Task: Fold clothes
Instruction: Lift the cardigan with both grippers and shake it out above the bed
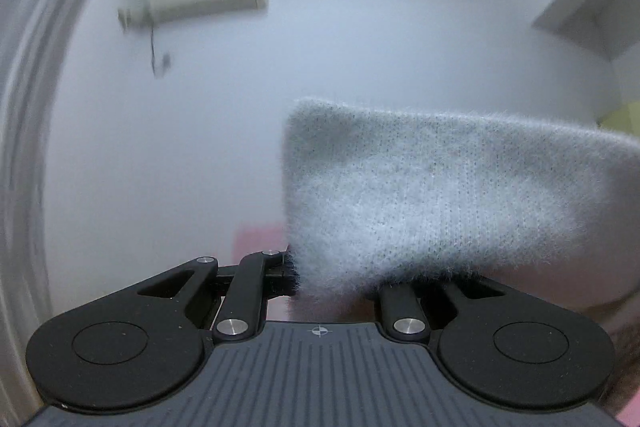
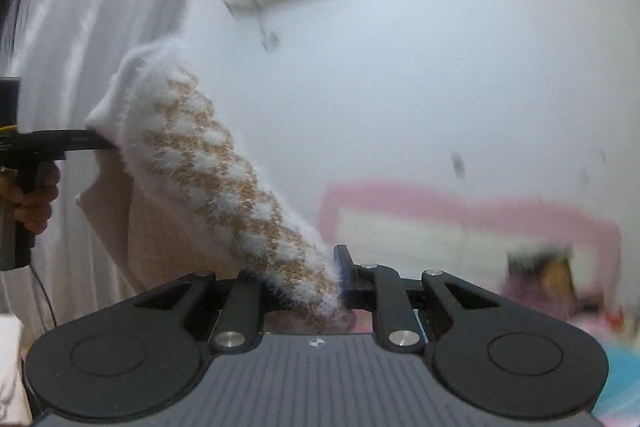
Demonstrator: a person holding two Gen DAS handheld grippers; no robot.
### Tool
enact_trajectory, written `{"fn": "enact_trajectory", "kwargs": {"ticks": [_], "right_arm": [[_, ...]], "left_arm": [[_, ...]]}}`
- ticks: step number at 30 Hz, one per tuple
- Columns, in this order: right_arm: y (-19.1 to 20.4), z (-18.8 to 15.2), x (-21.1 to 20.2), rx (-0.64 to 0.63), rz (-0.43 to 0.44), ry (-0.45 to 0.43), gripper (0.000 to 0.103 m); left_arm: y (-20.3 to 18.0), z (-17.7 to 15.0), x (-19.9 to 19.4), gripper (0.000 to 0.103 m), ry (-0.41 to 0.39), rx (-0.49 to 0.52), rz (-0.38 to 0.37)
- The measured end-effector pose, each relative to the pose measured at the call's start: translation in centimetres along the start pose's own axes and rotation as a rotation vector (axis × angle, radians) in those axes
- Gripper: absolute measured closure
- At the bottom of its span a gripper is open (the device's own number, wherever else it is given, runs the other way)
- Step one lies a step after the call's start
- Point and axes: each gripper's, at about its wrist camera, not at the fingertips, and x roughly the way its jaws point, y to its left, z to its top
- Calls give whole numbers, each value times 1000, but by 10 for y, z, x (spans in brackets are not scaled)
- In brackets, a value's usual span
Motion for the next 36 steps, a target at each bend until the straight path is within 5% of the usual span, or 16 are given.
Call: {"fn": "enact_trajectory", "kwargs": {"ticks": [4,8,17,20,24,29,33,35,36], "right_arm": [[-2,40,-11,-7,63,-52,85],[-5,64,-26,27,128,-71,85],[4,33,-44,113,224,21,85],[9,8,-18,129,227,78,85],[12,-36,52,134,220,187,85],[8,-117,195,132,185,376,85],[8,-217,330,156,91,539,83],[11,-285,385,158,31,648,78],[12,-325,410,159,-6,732,65]], "left_arm": [[-3,53,-26,89,-60,38,43],[-9,70,-55,89,-76,60,69],[2,36,-65,88,79,18,123],[14,9,-50,88,164,16,158],[44,-47,9,88,324,-26,203],[90,-154,123,87,546,-47,285],[117,-281,220,81,732,4,305],[131,-351,249,68,893,5,306],[136,-378,252,68,953,-23,316]]}}
